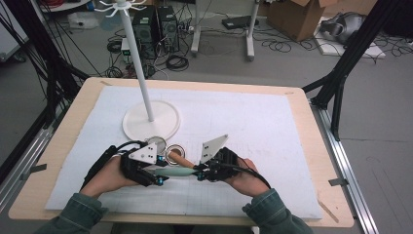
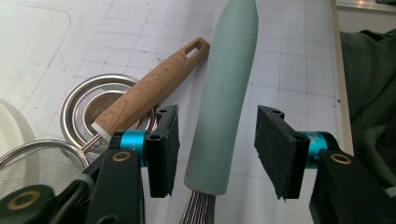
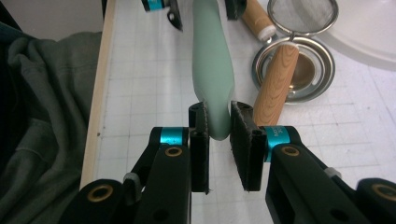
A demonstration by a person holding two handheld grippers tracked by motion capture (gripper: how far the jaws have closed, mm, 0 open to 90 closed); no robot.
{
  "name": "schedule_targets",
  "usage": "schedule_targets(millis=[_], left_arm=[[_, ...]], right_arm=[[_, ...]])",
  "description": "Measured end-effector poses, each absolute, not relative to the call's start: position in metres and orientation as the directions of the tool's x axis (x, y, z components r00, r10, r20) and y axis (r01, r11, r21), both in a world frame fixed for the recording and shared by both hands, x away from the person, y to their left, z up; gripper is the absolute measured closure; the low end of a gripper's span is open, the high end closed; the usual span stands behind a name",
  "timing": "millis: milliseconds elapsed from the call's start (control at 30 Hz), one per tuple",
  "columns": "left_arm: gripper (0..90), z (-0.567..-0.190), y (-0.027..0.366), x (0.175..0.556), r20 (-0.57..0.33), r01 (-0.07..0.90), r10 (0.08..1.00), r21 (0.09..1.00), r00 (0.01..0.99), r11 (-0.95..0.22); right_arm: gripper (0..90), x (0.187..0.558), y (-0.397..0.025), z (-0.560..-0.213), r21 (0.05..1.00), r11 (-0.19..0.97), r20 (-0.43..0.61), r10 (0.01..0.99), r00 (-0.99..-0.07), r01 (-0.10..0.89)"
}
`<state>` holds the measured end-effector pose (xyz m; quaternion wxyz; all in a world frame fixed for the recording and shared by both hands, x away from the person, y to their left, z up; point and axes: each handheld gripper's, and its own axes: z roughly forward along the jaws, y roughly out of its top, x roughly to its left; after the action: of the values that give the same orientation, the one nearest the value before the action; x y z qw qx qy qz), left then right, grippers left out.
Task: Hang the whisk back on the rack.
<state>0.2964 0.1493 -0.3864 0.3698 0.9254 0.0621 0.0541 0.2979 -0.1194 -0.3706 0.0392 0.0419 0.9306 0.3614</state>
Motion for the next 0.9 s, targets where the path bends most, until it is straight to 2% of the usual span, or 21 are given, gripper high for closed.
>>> schedule_targets(millis=[433, 500, 567, 900], left_arm=[[65.7, -0.379, 0.148, 0.297, 0.095, 0.032, 0.130, 0.675, 0.987, -0.737], [67.2, -0.377, 0.149, 0.297, 0.105, 0.018, 0.124, 0.685, 0.987, -0.729], [68.9, -0.374, 0.151, 0.297, 0.103, 0.023, 0.131, 0.695, 0.986, -0.718], [69.4, -0.360, 0.164, 0.300, 0.071, 0.049, 0.160, 0.766, 0.985, -0.641]], right_arm=[[77.4, 0.301, -0.118, -0.355, 0.705, 0.707, -0.024, 0.106, -0.994, 0.058], [74.0, 0.303, -0.121, -0.353, 0.727, 0.682, -0.003, 0.122, -0.992, 0.082], [65.2, 0.305, -0.124, -0.351, 0.747, 0.657, 0.004, 0.144, -0.990, 0.099], [50.4, 0.312, -0.132, -0.345, 0.818, 0.552, 0.067, 0.191, -0.979, 0.163]])
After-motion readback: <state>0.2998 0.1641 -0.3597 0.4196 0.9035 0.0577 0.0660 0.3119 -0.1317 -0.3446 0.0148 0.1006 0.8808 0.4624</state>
